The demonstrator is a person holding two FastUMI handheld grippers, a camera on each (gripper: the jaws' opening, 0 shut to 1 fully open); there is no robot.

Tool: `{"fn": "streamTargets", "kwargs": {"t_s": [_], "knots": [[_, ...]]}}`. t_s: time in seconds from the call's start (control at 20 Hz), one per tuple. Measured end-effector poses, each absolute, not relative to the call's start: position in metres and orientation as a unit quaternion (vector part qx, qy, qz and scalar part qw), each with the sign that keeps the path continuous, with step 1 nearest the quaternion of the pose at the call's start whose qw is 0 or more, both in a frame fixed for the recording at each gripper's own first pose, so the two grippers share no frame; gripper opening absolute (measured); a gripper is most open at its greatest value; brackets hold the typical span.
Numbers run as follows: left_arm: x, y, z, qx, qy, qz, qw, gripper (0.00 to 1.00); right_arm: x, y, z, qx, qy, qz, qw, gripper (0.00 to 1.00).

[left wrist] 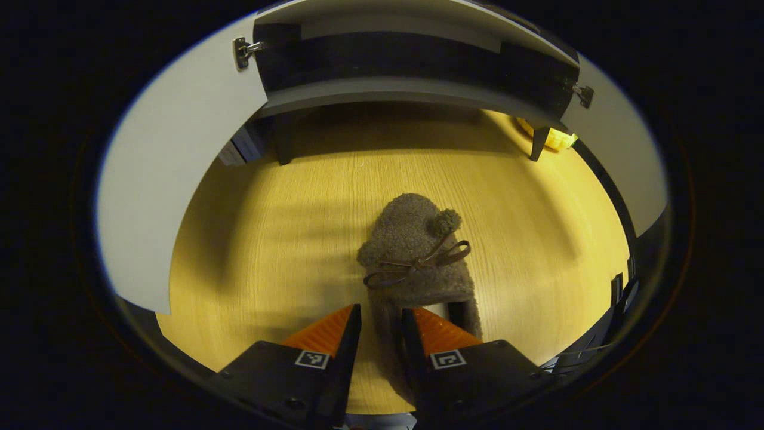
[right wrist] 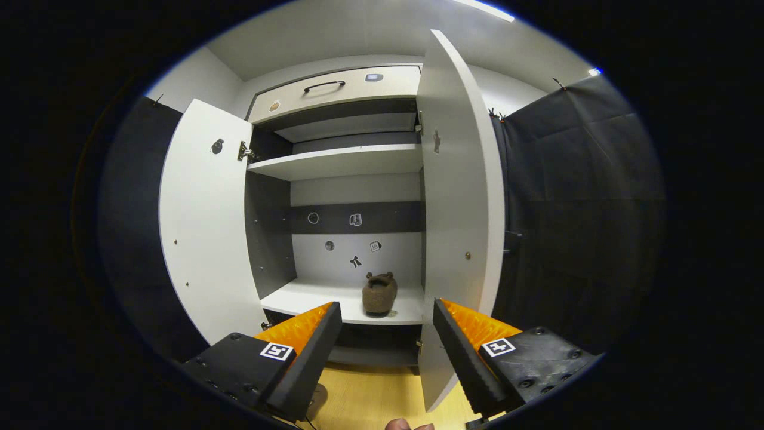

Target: Grab one shoe with the right hand and put it into the shoe cabinet, grab the other shoe with the left hand and put it into the shoe cabinet; then close the right door with the right hand and the left door with the left hand.

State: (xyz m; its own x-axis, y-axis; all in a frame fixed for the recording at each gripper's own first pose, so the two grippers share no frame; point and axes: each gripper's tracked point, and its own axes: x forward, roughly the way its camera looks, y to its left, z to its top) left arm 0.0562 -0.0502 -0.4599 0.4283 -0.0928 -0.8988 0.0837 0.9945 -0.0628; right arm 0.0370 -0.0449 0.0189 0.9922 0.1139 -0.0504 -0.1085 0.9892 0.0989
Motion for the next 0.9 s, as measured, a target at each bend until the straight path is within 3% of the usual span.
{"fn": "streamTargets", "kwargs": {"t_s": [0.3,0.35,0.6,0.9], "knots": [[0.065,-0.044,-0.463,0.033,0.544,-0.051,0.837,0.20,0.034,-0.066,0.021,0.052,0.027,0.037,0.998,0.98],[0.065,-0.044,-0.464,0.031,0.545,-0.052,0.836,0.08,0.034,-0.066,0.020,0.053,0.029,0.037,0.997,0.98],[0.068,-0.045,-0.439,0.024,0.533,-0.055,0.844,0.06,0.032,-0.059,0.021,0.046,0.028,0.048,0.997,0.98],[0.072,-0.057,-0.350,0.005,0.487,-0.083,0.869,0.05,0.030,-0.054,0.018,0.055,0.034,0.055,0.996,0.98]]}}
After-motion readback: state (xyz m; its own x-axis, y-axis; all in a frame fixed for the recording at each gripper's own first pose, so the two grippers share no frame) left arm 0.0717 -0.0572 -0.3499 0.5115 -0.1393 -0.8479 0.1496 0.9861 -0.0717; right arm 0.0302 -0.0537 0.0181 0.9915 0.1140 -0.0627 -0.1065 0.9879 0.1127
